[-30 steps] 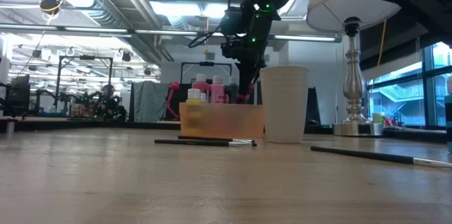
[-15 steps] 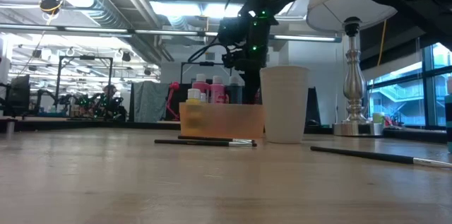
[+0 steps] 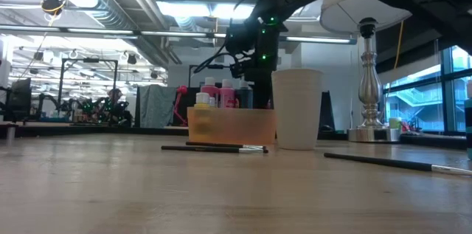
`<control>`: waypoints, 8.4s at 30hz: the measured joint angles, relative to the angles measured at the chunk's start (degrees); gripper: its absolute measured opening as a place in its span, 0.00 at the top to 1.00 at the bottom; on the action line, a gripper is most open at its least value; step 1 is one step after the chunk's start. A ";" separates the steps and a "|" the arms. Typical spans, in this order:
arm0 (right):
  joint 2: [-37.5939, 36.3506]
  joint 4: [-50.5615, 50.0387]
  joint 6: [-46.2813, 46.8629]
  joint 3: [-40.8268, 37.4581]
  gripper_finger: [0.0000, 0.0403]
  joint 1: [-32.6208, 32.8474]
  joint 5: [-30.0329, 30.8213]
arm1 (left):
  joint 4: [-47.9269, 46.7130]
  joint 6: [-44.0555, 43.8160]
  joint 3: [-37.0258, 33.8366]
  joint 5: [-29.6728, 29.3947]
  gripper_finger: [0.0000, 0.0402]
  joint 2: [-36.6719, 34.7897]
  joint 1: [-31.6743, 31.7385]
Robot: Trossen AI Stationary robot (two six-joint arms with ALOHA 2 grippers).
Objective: Pick & Place Paint Supplies
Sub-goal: Put the small pink paint bottle into the orange bin, then adjust the light brown cup
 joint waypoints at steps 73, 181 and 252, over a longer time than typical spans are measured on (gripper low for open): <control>2.98 -0.91 -1.65 -0.02 0.39 2.51 0.37 | -1.05 0.46 -0.01 0.64 0.54 0.02 0.02; -28.51 -23.87 55.78 -8.15 0.36 24.13 -2.44 | -5.54 6.32 -0.02 18.70 0.54 -0.22 0.01; -26.46 -6.86 54.62 -24.98 0.36 18.21 -5.56 | -5.51 5.99 0.00 19.63 0.54 -0.24 -0.83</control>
